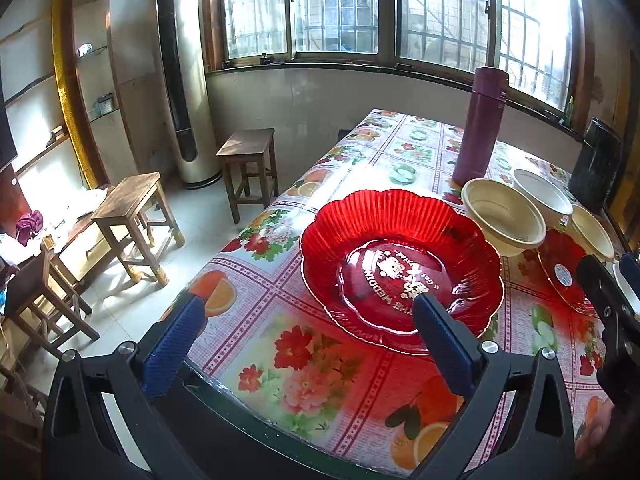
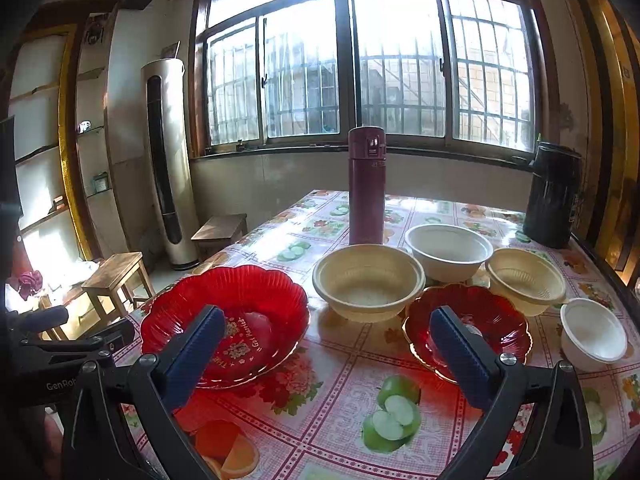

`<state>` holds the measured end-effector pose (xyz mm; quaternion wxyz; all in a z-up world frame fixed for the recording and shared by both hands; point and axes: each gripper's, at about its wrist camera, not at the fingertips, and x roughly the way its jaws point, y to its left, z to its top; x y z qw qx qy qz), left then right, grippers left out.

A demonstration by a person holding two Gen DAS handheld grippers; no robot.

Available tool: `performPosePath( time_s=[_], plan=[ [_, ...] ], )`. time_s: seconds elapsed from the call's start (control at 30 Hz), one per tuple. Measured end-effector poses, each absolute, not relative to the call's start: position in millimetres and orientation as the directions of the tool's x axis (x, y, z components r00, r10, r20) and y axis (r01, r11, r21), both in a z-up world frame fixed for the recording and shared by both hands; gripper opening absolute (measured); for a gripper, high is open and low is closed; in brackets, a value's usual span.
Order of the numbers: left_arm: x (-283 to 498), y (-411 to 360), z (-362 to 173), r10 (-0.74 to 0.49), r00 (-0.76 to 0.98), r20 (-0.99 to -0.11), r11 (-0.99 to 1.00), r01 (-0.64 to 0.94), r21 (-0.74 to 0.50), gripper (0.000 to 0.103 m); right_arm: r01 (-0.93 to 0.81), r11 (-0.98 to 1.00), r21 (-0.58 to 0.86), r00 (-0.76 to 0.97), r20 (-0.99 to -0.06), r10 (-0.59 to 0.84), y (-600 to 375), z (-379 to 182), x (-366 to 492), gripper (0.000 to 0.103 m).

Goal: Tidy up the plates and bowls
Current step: 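Reach both grippers to the large red wedding plate and close on its rim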

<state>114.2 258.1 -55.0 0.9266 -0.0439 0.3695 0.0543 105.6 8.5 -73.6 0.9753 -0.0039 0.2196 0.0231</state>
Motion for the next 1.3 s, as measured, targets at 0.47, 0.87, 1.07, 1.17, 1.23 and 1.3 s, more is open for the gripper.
performPosePath(
  time_s=[0.47,0.87,1.07,1.17,1.23,1.3],
  plan=[
    [91,166,-63,0.170,0.718,-0.675,0.980,-0.198,0.036,0.103,-0.067,0.996,0.056,0.863,-0.498,0.086,17,-92,131,0.103],
    [142,180,-82,0.207,0.614,-0.761,0.961,-0.273,0.041,0.103,-0.030,0.995,0.100,0.782,-0.617,0.085,18,-109,183,0.102],
    [166,184,-98,0.195,0.547,-0.814,0.961,-0.274,0.046,0.103,-0.003,0.991,0.131,0.722,-0.686,0.093,15,-126,210,0.098],
    [176,180,-108,0.174,0.513,-0.840,0.964,-0.263,0.039,0.103,0.006,0.989,0.148,0.699,-0.707,0.101,13,-135,222,0.092],
    [178,179,-111,0.174,0.504,-0.846,0.965,-0.260,0.043,0.103,0.009,0.988,0.153,0.677,-0.728,0.107,12,-142,229,0.082],
    [181,177,-114,0.162,0.491,-0.856,0.967,-0.250,0.039,0.103,0.006,0.986,0.167,0.654,-0.747,0.123,13,-149,234,0.068]
  ],
)
